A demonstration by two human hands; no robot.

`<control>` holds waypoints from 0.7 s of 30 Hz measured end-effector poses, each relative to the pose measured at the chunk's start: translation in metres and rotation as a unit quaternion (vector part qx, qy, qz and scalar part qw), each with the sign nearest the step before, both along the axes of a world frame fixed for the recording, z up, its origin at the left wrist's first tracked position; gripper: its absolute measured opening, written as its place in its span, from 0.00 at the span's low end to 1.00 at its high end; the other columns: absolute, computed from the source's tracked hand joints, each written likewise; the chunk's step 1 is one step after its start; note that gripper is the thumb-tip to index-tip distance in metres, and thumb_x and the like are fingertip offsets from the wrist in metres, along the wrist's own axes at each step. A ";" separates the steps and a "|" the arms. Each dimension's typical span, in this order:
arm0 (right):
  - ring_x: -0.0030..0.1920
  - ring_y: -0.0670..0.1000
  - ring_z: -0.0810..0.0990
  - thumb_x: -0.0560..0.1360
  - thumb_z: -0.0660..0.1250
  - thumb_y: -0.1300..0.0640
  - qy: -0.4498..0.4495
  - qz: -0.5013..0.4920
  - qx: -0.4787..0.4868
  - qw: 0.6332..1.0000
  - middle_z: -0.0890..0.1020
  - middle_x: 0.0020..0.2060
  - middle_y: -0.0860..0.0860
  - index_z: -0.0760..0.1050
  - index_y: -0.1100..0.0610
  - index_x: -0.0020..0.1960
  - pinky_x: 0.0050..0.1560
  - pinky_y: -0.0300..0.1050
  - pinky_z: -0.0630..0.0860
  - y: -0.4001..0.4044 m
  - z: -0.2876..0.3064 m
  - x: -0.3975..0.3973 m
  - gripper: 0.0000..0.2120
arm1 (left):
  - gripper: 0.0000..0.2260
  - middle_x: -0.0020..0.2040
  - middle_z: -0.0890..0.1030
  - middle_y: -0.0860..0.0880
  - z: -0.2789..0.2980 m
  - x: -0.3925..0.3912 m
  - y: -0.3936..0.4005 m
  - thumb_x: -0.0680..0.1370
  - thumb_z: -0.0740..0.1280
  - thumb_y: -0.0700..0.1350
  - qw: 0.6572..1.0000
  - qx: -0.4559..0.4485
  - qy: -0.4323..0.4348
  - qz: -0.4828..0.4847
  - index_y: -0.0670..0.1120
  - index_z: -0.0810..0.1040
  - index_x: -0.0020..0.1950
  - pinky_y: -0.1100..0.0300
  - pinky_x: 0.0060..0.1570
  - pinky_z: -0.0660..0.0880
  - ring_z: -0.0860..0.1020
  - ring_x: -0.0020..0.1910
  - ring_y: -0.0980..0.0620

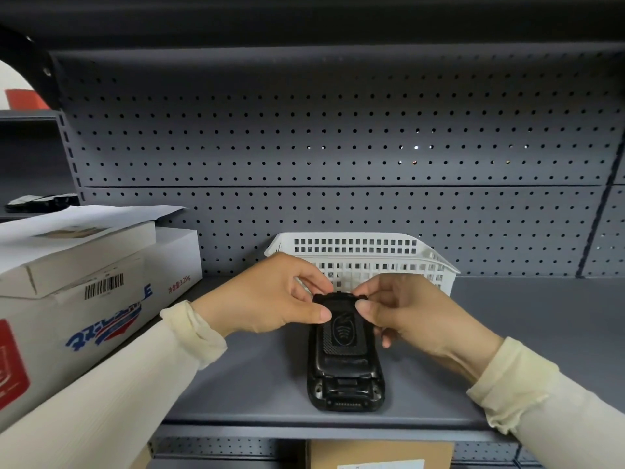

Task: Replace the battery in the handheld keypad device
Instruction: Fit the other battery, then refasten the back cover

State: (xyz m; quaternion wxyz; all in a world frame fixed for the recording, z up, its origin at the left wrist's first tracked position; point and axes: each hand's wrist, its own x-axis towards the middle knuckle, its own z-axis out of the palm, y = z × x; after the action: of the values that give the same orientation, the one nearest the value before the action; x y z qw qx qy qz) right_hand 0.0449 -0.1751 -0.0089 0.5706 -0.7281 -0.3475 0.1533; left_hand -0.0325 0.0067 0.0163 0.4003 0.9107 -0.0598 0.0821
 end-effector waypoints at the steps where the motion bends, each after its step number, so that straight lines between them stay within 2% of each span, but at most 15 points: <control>1: 0.26 0.45 0.73 0.73 0.65 0.65 -0.003 0.000 -0.003 1.000 0.77 0.35 0.54 0.74 0.58 0.45 0.24 0.36 0.72 0.000 -0.001 0.000 0.03 | 0.12 0.29 0.80 0.65 0.000 0.001 0.000 0.68 0.74 0.40 1.000 0.002 0.001 -0.001 0.53 0.79 0.46 0.74 0.39 0.73 0.77 0.31 0.65; 5: 0.31 0.47 0.73 0.73 0.66 0.62 -0.056 -0.004 -0.030 0.998 0.77 0.37 0.53 0.75 0.56 0.45 0.26 0.35 0.74 -0.001 -0.002 0.002 0.03 | 0.11 0.30 0.81 0.63 -0.002 0.002 0.002 0.68 0.74 0.43 1.000 0.017 0.017 0.003 0.56 0.78 0.46 0.70 0.44 0.73 0.78 0.34 0.66; 8: 0.30 0.44 0.72 0.73 0.67 0.59 -0.111 -0.016 -0.059 0.992 0.76 0.38 0.49 0.77 0.56 0.48 0.28 0.33 0.73 -0.002 -0.005 0.003 0.04 | 0.11 0.32 0.82 0.56 -0.006 0.003 0.004 0.68 0.74 0.45 0.999 0.019 0.027 0.009 0.58 0.78 0.45 0.66 0.48 0.72 0.79 0.36 0.66; 11: 0.30 0.40 0.70 0.73 0.67 0.55 -0.194 -0.041 -0.091 0.976 0.76 0.37 0.45 0.78 0.53 0.50 0.33 0.29 0.67 -0.002 -0.007 0.004 0.07 | 0.11 0.38 0.81 0.56 -0.011 0.003 0.004 0.69 0.74 0.46 0.999 0.031 0.026 0.014 0.59 0.78 0.46 0.70 0.46 0.72 0.79 0.39 0.66; 14: 0.38 0.42 0.73 0.73 0.65 0.52 -0.291 -0.065 -0.127 0.946 0.79 0.42 0.46 0.78 0.52 0.52 0.38 0.29 0.67 -0.004 -0.006 0.001 0.09 | 0.13 0.45 0.77 0.61 -0.017 0.001 0.001 0.71 0.71 0.47 0.997 0.061 0.024 0.028 0.57 0.77 0.54 0.73 0.46 0.71 0.78 0.45 0.67; 16: 0.43 0.45 0.73 0.74 0.63 0.51 -0.350 -0.074 -0.146 0.922 0.77 0.45 0.47 0.77 0.51 0.53 0.40 0.35 0.65 -0.004 -0.006 -0.003 0.10 | 0.16 0.48 0.76 0.62 -0.021 -0.001 -0.002 0.73 0.69 0.48 0.995 0.095 0.017 0.039 0.54 0.75 0.60 0.72 0.50 0.71 0.76 0.49 0.66; 19: 0.46 0.45 0.70 0.76 0.59 0.51 -0.396 -0.077 -0.157 0.901 0.73 0.46 0.46 0.76 0.52 0.57 0.42 0.33 0.59 -0.003 -0.009 -0.008 0.12 | 0.17 0.54 0.75 0.57 -0.023 -0.005 -0.008 0.75 0.66 0.48 0.989 0.141 0.001 0.053 0.52 0.72 0.64 0.67 0.57 0.70 0.75 0.53 0.63; 21: 0.50 0.48 0.73 0.77 0.57 0.51 -0.408 -0.078 -0.164 0.895 0.74 0.49 0.47 0.75 0.52 0.59 0.45 0.34 0.61 -0.002 -0.010 -0.010 0.13 | 0.18 0.57 0.75 0.54 -0.023 -0.008 -0.012 0.75 0.64 0.48 0.984 0.166 -0.013 0.063 0.52 0.70 0.65 0.65 0.59 0.70 0.74 0.54 0.62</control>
State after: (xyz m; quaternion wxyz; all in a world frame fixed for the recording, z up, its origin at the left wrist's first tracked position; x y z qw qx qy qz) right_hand 0.0354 -0.1771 -0.0189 0.2612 -0.8348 -0.4618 -0.1470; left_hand -0.0407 -0.0049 -0.0067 0.2365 0.9655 -0.0204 0.1074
